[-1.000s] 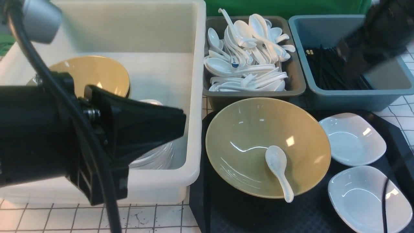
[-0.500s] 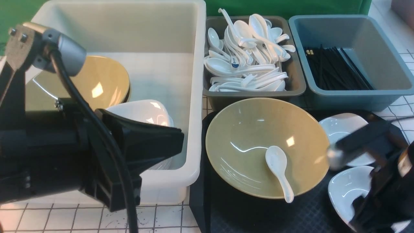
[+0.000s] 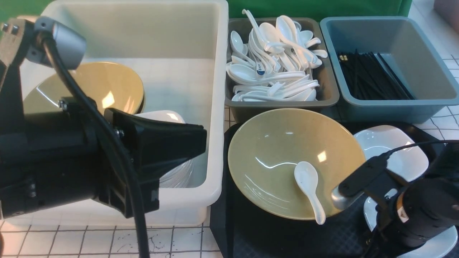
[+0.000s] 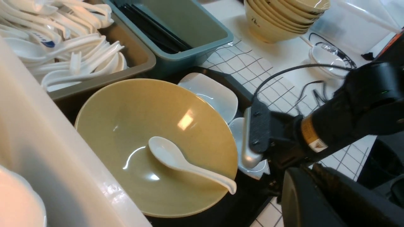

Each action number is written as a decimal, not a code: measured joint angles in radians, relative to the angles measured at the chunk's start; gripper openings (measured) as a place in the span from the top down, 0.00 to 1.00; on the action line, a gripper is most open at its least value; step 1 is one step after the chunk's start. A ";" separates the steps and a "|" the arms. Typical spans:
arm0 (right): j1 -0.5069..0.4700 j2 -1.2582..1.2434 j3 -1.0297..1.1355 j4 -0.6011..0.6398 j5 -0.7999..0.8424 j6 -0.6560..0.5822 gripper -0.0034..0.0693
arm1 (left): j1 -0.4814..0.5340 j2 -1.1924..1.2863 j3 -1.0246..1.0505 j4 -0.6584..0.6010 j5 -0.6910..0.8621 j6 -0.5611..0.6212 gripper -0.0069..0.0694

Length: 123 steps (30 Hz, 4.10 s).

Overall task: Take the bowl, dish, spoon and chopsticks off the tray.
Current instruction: Use the right arm to grab the plate, then use the right arm to put the plate into the large storage box on the left, then use the right arm to grab the plate

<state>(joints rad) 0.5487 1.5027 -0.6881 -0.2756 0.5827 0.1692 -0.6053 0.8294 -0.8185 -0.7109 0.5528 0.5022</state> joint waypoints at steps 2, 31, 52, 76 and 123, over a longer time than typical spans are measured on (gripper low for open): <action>0.000 0.031 -0.003 -0.036 0.002 0.025 0.18 | 0.000 0.000 0.000 -0.010 -0.001 0.010 0.91; 0.010 -0.270 -0.185 0.071 0.503 0.028 0.88 | 0.000 0.000 0.000 -0.091 0.008 0.099 0.91; 0.425 0.242 -1.111 0.161 0.299 -0.829 0.88 | 0.000 -0.379 -0.061 0.969 0.398 -1.077 0.91; 0.469 0.529 -1.255 0.117 0.244 -0.890 0.59 | 0.000 -0.460 -0.061 0.931 0.481 -1.032 0.91; -0.319 0.018 -0.167 0.117 -0.162 -0.719 0.19 | 0.000 -0.199 -0.061 0.210 0.199 -0.285 0.91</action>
<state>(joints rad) 0.2292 1.5207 -0.8549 -0.1583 0.4207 -0.5502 -0.6053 0.6301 -0.8794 -0.5013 0.7522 0.2171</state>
